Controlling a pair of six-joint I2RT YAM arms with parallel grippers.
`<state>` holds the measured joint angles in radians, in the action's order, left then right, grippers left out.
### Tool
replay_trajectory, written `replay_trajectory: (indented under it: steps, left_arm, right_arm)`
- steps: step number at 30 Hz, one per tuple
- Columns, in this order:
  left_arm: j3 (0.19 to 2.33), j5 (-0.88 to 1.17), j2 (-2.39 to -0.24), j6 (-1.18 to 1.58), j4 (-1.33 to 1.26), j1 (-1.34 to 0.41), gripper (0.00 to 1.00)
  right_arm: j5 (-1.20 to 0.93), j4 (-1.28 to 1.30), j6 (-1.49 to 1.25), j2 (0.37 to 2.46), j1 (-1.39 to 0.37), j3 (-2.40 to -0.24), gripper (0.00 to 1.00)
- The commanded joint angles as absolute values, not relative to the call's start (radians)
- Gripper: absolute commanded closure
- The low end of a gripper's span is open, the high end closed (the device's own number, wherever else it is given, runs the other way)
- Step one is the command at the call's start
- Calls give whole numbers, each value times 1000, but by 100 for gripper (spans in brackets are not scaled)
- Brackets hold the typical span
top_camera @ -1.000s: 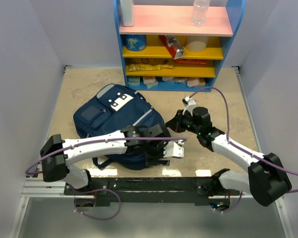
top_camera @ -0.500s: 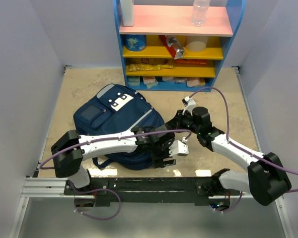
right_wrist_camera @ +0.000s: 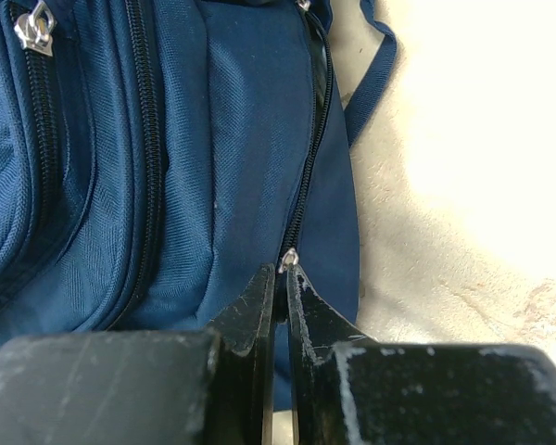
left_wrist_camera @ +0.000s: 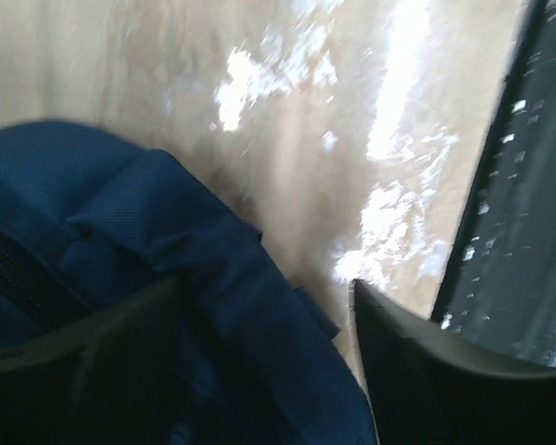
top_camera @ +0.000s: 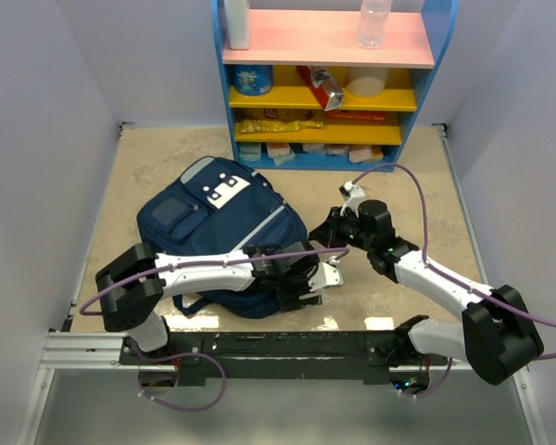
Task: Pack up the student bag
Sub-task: Zip the student bag at the center of the board.
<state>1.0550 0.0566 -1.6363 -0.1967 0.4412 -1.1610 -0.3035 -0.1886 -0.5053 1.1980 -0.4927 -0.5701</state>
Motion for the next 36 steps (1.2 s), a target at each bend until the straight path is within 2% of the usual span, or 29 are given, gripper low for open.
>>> replay_trajectory:
  steps: [1, 2, 5, 6, 8, 9, 10, 11, 15, 23, 28, 36]
  left_arm:
    - [999, -95, -1597, -175, 439, -1147, 6]
    - [991, -94, -1595, -167, 433, -1146, 2]
    - [988, -13, -1594, -179, 434, -1140, 15]
    - [1002, -3, -1597, -187, 437, -1140, 33]
    - [1015, 52, -1606, -196, 445, -1140, 57]
    - [1026, 58, -1608, -199, 448, -1141, 80]
    - [1031, 67, -1611, -204, 451, -1141, 94]
    - [1034, 72, -1611, -212, 454, -1141, 100]
    - [1045, 130, -1602, -235, 480, -1141, 100]
    - [1066, 409, -1542, -421, 658, -1213, 100]
    - [1019, 428, -1488, -543, 762, -1334, 100]
    - [907, 403, -1440, -699, 833, -1390, 100]
  right_arm:
    - [-328, -224, -512, 1169, -499, -621, 100]
    - [-330, -225, -514, 1169, -497, -623, 100]
    - [-330, -221, -512, 1166, -499, -626, 100]
    - [-327, -219, -512, 1166, -497, -626, 100]
    - [-327, -221, -514, 1169, -499, -624, 100]
    - [-327, -221, -514, 1169, -497, -624, 100]
    - [-325, -219, -514, 1170, -497, -626, 100]
    - [-321, -216, -514, 1170, -497, -627, 100]
    - [-302, -201, -508, 1183, -497, -640, 100]
    - [-239, -167, -477, 1255, -494, -695, 100]
    - [-227, -160, -466, 1302, -483, -729, 100]
    - [-224, -167, -445, 1330, -451, -753, 100]
